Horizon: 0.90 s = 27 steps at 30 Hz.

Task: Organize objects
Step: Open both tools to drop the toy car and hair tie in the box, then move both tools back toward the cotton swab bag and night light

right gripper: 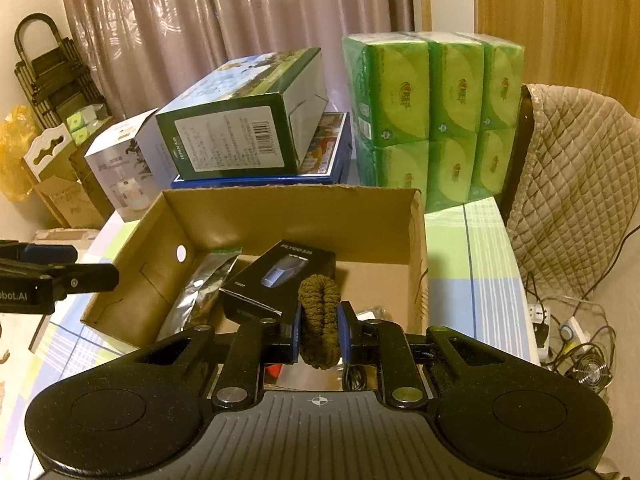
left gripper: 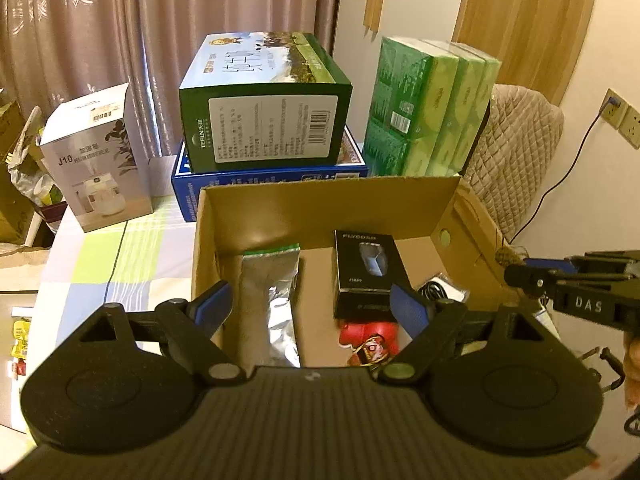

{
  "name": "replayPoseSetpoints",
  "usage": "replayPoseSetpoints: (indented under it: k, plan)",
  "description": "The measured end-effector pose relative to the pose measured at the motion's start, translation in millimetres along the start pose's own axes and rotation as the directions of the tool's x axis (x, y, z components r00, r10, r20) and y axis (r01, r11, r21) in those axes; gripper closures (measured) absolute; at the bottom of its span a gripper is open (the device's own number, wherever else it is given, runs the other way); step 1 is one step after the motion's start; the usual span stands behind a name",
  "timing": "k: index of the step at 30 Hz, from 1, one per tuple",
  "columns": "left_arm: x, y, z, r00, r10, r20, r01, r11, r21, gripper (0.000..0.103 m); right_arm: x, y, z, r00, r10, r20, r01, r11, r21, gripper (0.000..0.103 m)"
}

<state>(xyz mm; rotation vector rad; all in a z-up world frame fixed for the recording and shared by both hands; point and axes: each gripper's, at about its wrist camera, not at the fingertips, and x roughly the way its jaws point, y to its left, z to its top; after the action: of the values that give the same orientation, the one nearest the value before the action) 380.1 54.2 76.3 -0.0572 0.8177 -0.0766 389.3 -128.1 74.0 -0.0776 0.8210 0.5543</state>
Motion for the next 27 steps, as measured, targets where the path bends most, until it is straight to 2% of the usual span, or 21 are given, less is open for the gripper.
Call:
replayPoseSetpoints:
  k: [4, 6, 7, 8, 10, 18, 27]
  plan:
    - [-1, 1, -4, 1.0, 0.002, -0.003, -0.002, 1.0, -0.001, 0.02, -1, 1, 2, 1.0, 0.011, 0.008, -0.011, 1.0, 0.004, 0.087]
    - [-2, 1, -7, 1.0, 0.001, -0.004, -0.001, 1.0, -0.002, 0.02, -1, 0, 4, 0.999, 0.048, 0.016, -0.048, 0.999, 0.012, 0.066]
    - [-2, 1, -7, 1.0, 0.001, -0.003, -0.001, 1.0, -0.001, 0.02, -1, -1, 5, 0.998, 0.062, 0.024, -0.063, 0.998, 0.025, 0.043]
    - [-3, 2, -8, 1.0, 0.003, -0.002, -0.003, 1.0, 0.0, 0.02, -3, -2, 6, 0.997, 0.066, 0.043, -0.067, 0.997, 0.043, 0.034]
    - [-5, 2, -9, 1.0, 0.007, 0.0, -0.007, 1.0, 0.004, 0.02, -8, -4, 6, 0.996, 0.052, 0.073, -0.057, 0.997, 0.059, 0.034]
    - [-21, 6, -23, 1.0, 0.022, 0.011, -0.022, 1.0, -0.009, 0.017, -28, -9, -7, 0.997, 0.025, 0.076, -0.032, 0.996, 0.086, 0.034]
    - [-61, -1, -58, 1.0, 0.017, 0.011, -0.016, 0.999, -0.046, 0.015, -77, 11, -49, 0.997, 0.042, 0.065, -0.048, 0.995, 0.089, 0.034]
